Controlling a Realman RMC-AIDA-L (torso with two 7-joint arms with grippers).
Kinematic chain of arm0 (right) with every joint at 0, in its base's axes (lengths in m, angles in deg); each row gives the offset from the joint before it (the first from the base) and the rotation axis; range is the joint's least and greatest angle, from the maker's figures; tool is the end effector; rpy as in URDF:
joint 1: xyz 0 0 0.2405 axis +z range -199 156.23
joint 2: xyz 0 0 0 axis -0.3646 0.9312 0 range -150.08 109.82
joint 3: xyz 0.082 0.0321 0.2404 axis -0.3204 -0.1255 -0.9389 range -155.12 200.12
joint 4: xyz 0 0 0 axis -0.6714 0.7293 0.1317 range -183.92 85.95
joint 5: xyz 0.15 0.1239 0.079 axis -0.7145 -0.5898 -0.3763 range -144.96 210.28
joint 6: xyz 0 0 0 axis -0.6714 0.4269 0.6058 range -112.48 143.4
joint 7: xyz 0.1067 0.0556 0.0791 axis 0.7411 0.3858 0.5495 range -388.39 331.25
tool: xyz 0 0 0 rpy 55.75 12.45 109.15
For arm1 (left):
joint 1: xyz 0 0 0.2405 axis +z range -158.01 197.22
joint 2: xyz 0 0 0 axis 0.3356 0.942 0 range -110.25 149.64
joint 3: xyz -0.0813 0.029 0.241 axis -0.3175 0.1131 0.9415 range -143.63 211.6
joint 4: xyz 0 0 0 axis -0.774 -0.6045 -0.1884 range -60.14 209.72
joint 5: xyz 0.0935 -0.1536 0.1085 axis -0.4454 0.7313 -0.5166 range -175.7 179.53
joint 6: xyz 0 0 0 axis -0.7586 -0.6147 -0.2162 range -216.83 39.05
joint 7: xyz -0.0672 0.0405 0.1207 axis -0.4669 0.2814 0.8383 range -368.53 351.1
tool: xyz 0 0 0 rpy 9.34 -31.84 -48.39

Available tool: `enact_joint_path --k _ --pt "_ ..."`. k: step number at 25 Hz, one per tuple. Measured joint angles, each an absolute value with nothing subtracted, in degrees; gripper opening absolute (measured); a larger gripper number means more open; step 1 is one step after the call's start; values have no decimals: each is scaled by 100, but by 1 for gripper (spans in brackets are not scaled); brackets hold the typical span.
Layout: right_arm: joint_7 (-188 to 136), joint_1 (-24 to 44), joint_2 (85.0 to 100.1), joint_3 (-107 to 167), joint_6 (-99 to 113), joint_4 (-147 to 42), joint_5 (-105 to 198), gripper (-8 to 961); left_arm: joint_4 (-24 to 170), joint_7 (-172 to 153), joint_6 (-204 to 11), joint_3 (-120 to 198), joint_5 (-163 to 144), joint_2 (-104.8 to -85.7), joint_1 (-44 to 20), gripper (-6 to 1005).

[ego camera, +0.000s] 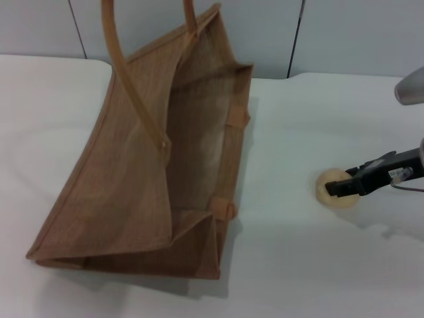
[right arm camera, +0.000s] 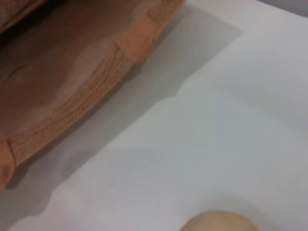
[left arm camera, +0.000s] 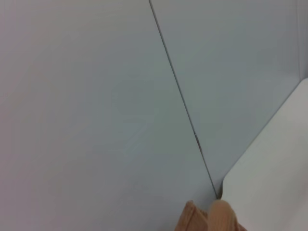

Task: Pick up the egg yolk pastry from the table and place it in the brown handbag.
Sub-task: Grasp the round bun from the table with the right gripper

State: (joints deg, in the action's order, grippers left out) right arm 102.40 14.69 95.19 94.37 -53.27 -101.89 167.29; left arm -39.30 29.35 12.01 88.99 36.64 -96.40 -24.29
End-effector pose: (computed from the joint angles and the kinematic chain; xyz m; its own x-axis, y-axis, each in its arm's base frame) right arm 0.2399 0.3906 -0.0079 0.7385 -0.6736 -0.0291 -0.6263 -0.6694 -0.3996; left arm -0.0503 0.3561 0.1652 0.9648 0.2386 0.1108 0.2439 -0.6536 -0.7164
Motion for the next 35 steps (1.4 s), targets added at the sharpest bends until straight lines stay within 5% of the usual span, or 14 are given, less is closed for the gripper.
enact_joint_path --k 35 --pt "10339 1339 9564 8905 -5787 -11249 16863 348 -4081 2984 1147 8918 3672 -9649 -2426 123"
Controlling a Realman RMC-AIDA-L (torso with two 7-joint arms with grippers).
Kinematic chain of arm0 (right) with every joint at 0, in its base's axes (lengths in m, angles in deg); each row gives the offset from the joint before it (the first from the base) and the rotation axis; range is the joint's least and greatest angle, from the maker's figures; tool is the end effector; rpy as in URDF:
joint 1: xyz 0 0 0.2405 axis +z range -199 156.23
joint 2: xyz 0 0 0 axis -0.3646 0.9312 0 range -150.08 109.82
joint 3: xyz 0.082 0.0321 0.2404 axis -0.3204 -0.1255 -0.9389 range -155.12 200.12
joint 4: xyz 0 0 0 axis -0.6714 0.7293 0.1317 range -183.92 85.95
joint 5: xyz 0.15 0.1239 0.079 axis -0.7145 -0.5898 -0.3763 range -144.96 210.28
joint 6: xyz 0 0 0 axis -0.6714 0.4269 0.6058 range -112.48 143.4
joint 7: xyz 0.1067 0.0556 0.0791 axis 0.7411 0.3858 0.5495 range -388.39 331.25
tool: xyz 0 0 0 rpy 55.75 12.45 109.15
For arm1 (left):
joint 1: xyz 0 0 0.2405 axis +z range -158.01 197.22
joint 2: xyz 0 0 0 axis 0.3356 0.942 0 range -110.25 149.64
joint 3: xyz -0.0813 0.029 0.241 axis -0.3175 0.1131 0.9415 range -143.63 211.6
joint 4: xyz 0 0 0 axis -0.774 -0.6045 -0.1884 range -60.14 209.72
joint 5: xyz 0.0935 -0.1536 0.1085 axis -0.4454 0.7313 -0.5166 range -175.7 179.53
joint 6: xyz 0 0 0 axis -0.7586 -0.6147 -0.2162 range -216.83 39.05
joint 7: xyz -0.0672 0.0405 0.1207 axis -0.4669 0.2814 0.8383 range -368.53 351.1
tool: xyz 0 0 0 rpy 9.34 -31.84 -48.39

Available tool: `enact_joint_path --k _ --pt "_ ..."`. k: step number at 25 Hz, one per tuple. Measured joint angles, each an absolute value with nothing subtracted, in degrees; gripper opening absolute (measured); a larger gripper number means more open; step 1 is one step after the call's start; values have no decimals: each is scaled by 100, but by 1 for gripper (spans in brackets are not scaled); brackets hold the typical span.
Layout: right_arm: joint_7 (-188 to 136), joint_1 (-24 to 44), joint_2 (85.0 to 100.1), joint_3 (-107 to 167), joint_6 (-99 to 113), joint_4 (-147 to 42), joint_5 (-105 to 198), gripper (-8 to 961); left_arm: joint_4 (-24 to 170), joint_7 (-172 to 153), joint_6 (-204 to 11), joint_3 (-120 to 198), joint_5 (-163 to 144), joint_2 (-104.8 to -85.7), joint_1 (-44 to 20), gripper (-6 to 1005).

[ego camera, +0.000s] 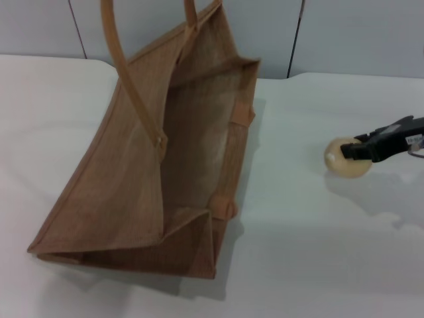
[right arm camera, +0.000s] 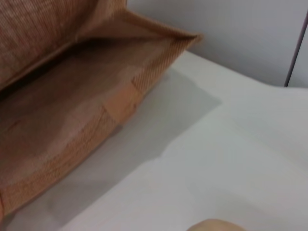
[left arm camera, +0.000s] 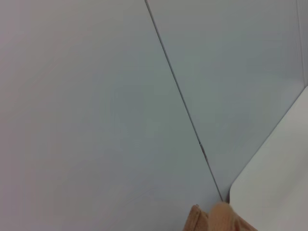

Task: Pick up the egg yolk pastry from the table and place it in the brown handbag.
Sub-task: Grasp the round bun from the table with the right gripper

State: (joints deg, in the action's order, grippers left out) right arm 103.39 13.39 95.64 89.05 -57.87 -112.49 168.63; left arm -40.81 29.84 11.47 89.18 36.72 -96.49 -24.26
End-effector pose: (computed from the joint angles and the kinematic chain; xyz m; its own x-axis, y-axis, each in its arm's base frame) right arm 0.2160 0.3982 0.0274 0.7745 -0.6231 -0.1091 -0.5999 -0.6688 -0.4391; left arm -0.0450 0.3537 0.1676 0.9726 0.2057 0.1081 0.2180 -0.6466 -0.7310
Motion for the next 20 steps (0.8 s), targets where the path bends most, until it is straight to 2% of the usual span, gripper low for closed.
enact_joint_path --k 20 --pt "10324 1401 9562 8958 -5832 -11466 16812 235 -4046 2996 1025 8918 3692 -9640 -2411 124"
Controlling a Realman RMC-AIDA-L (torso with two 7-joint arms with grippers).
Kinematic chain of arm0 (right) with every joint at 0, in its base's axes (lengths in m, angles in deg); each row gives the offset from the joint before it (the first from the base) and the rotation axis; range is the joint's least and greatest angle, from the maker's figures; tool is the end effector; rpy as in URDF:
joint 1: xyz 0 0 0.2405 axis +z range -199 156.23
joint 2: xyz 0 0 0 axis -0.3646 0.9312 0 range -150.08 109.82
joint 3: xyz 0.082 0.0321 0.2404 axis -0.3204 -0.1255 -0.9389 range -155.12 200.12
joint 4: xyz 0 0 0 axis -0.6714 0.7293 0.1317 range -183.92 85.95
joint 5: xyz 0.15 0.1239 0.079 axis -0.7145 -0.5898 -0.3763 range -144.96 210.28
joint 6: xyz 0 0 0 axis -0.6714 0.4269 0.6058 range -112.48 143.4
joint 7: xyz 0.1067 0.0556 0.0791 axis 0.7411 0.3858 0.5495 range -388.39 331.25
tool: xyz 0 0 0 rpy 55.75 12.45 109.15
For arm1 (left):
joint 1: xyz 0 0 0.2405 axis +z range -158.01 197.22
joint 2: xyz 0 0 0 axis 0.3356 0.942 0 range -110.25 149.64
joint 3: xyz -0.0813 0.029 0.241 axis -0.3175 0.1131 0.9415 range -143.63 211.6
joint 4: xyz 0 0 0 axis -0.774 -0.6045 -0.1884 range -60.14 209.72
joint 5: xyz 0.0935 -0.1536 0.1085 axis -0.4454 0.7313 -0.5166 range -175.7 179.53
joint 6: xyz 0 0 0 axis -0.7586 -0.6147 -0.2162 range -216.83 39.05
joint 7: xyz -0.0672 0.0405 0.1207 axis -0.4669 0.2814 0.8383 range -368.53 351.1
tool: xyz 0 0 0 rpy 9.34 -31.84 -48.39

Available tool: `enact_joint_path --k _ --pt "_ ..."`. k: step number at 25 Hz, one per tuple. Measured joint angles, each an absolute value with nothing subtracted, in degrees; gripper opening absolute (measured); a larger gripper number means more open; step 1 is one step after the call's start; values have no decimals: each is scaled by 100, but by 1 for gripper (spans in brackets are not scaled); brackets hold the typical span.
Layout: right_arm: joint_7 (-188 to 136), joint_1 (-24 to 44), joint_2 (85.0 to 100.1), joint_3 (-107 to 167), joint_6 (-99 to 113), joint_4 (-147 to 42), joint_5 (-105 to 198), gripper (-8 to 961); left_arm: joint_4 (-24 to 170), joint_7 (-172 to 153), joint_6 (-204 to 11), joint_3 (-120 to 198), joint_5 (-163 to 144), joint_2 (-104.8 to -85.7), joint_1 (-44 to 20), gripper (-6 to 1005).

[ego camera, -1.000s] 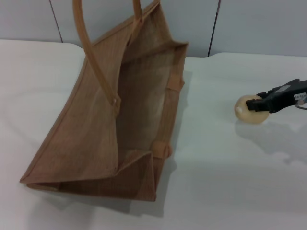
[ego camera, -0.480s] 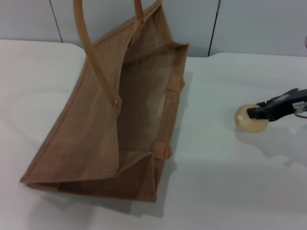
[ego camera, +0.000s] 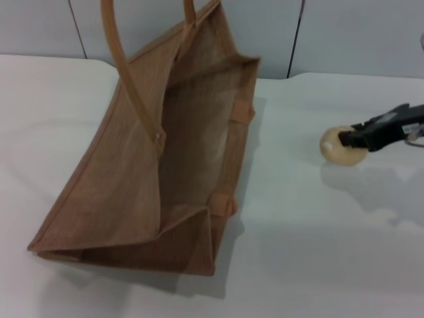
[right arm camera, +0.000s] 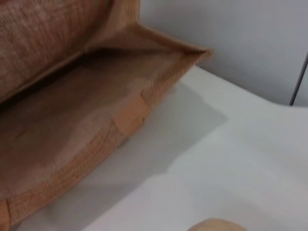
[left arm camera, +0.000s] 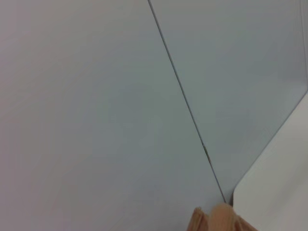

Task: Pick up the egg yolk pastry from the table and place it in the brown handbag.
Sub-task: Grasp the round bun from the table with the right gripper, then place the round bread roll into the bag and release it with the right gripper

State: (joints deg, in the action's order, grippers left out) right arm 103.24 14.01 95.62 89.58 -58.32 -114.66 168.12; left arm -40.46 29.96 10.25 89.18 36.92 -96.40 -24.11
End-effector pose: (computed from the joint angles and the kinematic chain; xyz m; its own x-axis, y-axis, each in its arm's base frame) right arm 0.2020 0.4016 0.0308 0.8036 -0.5845 -0.1119 -0.5668 -0.6942 -0.4436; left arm -0.0447 0.3559 0.1688 0.9732 0.1973 0.1180 0.2191 -0.6399 -0.7366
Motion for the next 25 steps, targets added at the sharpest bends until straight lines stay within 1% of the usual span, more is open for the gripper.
enact_joint_path --k 4,14,25 --pt "10401 1388 9572 8979 -6047 -11972 16748 207 -4035 3022 978 8918 3710 -9640 -2418 123" --pt "10421 1212 9580 9018 -6556 -13027 15759 205 -4072 3100 698 9068 4145 -9638 -2488 130" --pt "10254 1286 9579 9467 -6291 -12890 15170 196 -4086 3088 627 9082 4566 -9646 -2708 150"
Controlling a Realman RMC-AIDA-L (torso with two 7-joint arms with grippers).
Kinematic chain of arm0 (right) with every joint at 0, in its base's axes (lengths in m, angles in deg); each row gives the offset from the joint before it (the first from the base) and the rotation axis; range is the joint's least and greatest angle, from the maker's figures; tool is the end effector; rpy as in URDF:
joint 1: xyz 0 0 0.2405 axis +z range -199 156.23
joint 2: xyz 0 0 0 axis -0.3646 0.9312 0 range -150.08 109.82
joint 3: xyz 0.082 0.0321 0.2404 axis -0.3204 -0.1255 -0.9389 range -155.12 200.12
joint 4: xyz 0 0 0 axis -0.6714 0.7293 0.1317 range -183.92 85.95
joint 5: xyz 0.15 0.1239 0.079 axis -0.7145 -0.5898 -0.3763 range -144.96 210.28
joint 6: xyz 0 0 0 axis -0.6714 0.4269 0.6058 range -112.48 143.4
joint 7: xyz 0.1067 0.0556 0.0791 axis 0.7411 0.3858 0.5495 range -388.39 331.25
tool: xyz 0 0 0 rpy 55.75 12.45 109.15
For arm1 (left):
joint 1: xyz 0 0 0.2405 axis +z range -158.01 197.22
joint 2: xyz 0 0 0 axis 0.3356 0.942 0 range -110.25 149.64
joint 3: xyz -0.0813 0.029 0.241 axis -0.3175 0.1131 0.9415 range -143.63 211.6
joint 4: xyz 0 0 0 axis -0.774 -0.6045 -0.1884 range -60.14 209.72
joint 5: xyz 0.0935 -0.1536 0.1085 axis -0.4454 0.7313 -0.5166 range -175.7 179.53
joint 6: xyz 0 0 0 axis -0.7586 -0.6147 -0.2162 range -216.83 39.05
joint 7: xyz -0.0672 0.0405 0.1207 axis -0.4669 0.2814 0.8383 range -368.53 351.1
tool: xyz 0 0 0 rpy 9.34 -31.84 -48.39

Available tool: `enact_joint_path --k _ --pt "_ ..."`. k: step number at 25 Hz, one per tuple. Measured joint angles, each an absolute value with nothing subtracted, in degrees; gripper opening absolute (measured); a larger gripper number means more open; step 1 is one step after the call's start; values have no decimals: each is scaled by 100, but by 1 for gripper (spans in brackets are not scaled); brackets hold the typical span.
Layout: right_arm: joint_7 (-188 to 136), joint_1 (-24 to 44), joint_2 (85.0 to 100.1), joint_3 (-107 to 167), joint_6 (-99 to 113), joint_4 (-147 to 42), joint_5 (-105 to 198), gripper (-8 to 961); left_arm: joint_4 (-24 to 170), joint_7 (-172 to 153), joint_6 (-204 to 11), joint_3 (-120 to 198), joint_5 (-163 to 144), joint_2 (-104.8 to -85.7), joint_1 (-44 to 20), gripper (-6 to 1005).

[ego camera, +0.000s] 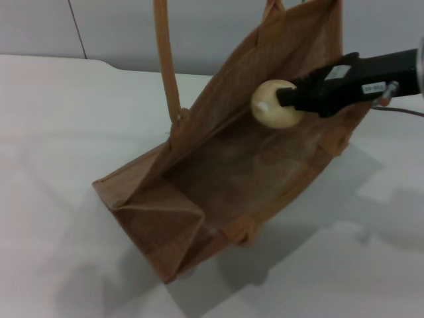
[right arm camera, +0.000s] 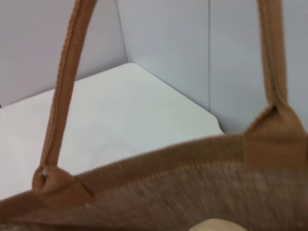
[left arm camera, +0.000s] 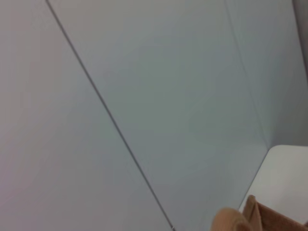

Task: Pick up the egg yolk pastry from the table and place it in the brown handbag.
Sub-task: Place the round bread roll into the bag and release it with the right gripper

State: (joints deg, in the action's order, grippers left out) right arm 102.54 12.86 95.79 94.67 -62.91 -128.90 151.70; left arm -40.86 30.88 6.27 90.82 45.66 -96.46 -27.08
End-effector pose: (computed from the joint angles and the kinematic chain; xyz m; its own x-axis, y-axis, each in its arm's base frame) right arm 0.1130 0.3799 0.0368 0.8978 -0.3573 -0.2575 -0.4247 -0.8574 -0.2908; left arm 0.0007 0.3498 0.1589 0.9843 -0.0008 0.1763 0.1220 -0.7188 -0.6845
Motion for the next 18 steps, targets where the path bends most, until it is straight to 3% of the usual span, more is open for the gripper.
enact_joint_path --k 14,18 --pt "9981 1706 9553 9606 -6196 -12031 14851 187 -4088 3102 560 9085 4569 -9650 -2650 175" --pt "9961 1721 9549 9588 -6191 -12022 14849 483 -4087 3101 559 9085 4568 -9650 -2650 182"
